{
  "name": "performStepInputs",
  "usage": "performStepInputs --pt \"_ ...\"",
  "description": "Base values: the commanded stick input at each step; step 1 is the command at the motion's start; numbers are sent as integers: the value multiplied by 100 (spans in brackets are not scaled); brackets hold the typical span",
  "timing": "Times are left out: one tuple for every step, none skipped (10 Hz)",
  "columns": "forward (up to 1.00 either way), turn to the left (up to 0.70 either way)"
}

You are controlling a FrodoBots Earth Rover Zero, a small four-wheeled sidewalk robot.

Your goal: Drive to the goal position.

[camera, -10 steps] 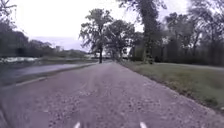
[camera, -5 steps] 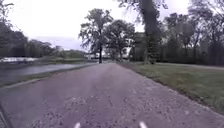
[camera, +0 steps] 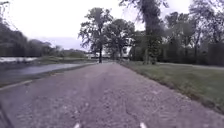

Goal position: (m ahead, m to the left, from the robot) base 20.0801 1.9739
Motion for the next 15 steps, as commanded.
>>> performStepInputs --pt "70 0" --pt "70 0" --pt "70 0" --pt "70 0" --pt "70 0" --pt "70 0" --pt "70 0" --pt "70 0" --pt "70 0" --pt "70 0" --pt "70 0" --pt "70 0" --pt "70 0" --pt "70 0" --pt "70 0"
